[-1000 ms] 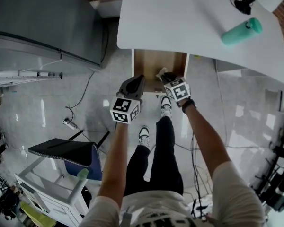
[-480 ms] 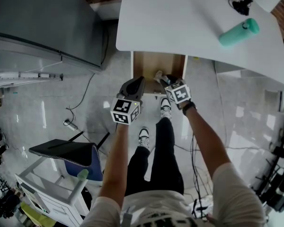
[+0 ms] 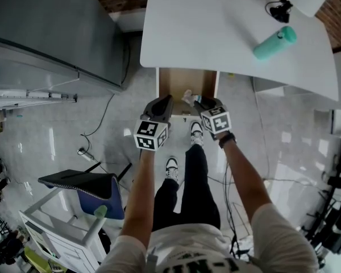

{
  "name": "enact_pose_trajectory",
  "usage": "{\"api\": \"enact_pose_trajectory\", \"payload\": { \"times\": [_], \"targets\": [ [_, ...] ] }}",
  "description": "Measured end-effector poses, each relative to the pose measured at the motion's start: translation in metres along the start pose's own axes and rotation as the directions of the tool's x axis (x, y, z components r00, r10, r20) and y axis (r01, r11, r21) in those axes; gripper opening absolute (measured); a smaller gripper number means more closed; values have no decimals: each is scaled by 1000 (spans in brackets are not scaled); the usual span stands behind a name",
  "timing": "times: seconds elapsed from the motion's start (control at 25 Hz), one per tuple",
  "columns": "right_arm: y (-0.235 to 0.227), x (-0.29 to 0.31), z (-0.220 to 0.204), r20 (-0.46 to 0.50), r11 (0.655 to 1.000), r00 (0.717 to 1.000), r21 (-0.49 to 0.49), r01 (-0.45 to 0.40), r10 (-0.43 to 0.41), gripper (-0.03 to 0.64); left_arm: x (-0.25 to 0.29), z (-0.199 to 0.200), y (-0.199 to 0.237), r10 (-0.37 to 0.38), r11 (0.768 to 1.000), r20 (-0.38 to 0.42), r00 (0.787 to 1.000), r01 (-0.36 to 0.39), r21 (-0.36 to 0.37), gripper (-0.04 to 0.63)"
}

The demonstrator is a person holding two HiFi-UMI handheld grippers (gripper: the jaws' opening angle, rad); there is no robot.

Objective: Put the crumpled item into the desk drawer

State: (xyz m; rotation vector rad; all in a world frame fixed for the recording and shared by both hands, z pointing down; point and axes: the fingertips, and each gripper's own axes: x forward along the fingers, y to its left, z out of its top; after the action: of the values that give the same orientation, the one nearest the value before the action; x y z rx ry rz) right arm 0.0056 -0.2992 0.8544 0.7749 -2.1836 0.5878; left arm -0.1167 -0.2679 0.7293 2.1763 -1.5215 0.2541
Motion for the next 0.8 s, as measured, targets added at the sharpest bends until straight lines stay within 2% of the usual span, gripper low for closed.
{"api": "enact_pose_trajectory", "payload": {
  "times": [0.16,0.4,0.64,0.8],
  "targets": [
    [0,-36,15,56,998,997,41,44,-46,135,-12,13,-5,18,1000,-11,1000,-18,-12,-2],
    [3,-80,52,168,994,980,62,94,-104,131,-33,32,-18,46,998,-31,998,-45,39,0],
    [24,-129,95,275,992,953,37,121,-126,117,-58,74,-28,58,996,15,998,-59,60,-2],
    [41,-169,125,352,989,925,19,146,-143,112,-85,113,-32,100,991,81,992,-106,84,-2]
  ]
}}
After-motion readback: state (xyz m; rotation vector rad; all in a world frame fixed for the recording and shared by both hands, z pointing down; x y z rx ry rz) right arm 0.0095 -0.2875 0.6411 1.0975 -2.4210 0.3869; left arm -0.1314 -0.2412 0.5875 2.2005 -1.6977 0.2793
